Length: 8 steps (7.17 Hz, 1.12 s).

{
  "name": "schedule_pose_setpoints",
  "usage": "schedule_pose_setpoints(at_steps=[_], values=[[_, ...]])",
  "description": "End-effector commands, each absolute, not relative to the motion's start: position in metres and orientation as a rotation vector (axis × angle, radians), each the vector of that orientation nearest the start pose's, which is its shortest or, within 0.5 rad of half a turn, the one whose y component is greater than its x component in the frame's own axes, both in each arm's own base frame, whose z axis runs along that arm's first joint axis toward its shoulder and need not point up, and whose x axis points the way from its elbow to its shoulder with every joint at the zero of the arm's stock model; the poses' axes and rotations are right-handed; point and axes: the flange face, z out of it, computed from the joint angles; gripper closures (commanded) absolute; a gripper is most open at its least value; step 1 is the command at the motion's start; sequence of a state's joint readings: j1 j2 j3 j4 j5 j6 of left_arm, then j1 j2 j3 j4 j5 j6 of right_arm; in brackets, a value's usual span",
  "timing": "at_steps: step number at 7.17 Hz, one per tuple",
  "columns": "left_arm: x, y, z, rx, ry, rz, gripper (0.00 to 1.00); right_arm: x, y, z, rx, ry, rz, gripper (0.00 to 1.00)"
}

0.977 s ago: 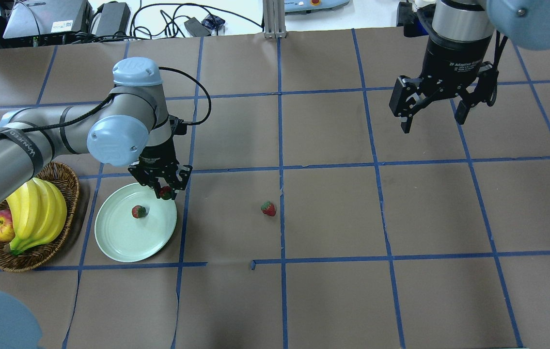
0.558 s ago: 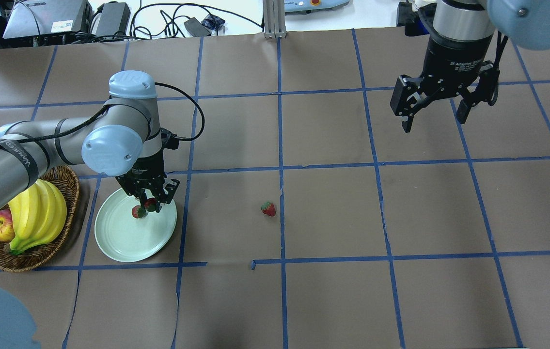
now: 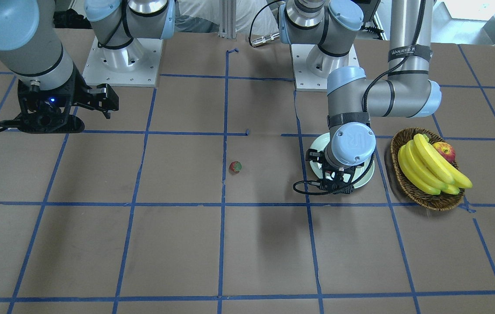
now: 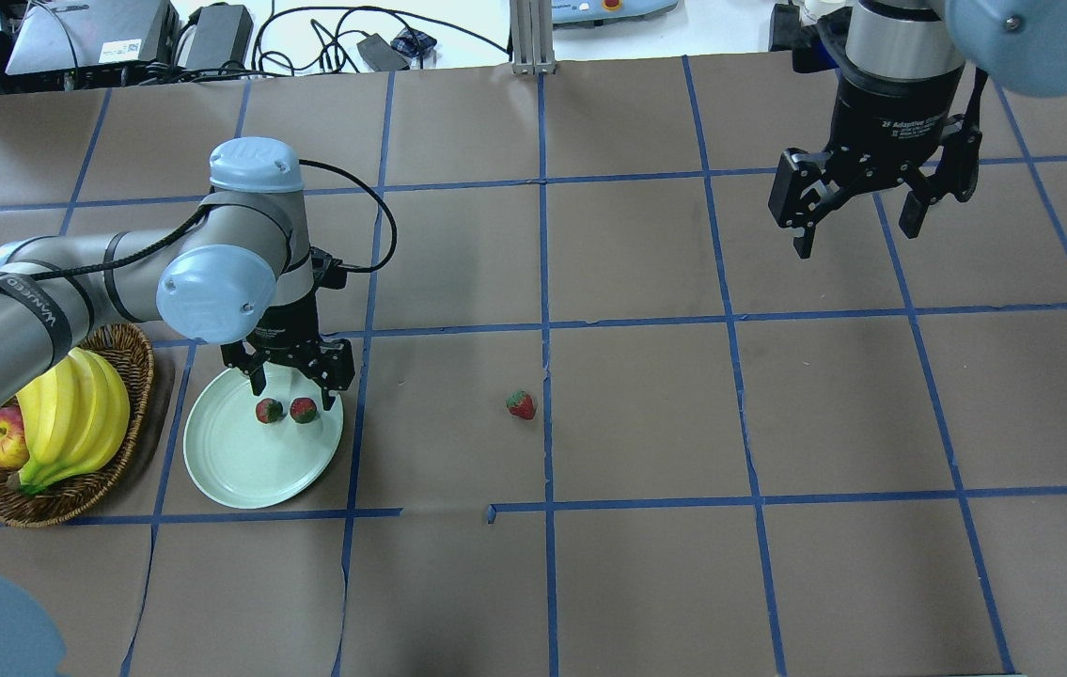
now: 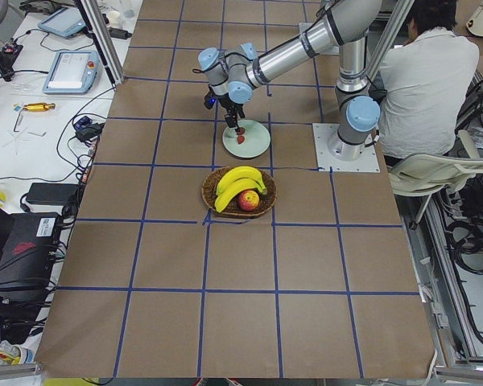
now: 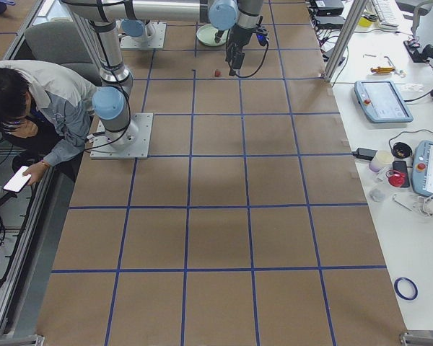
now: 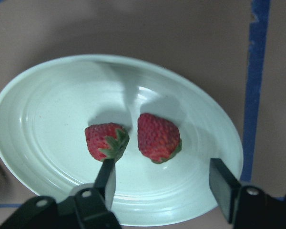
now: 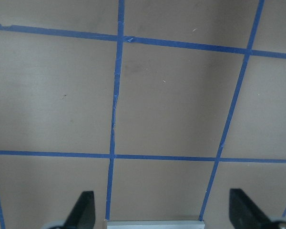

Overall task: Collect all strawberries into plate
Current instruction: 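Open the left gripper and move it toward the last strawberry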

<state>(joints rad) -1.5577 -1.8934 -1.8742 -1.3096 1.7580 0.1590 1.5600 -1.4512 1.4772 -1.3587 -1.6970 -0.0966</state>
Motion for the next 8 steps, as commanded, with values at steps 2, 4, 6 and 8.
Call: schedule_pose_setpoints(at_steps=[2,4,6,8], values=[[-0.171,-0.529,0.245,0.126,3.034,0.398,0.06,0.116,-0.517,0.455,-0.165,3.223,0.398,0.00],[-0.224,-0.511,0.240,-0.005,3.018,0.389,0.06,0.116,-0.517,0.454,-0.158,3.222,0.405,0.00],[-0.270,-0.501,0.229,-0.242,3.156,0.409,0.09,0.117,-0.515,0.455,-0.157,3.219,0.404,0.00],[-0.301,-0.492,0.225,-0.307,3.206,0.414,0.09,0.118,-0.514,0.456,-0.160,3.220,0.407,0.00]])
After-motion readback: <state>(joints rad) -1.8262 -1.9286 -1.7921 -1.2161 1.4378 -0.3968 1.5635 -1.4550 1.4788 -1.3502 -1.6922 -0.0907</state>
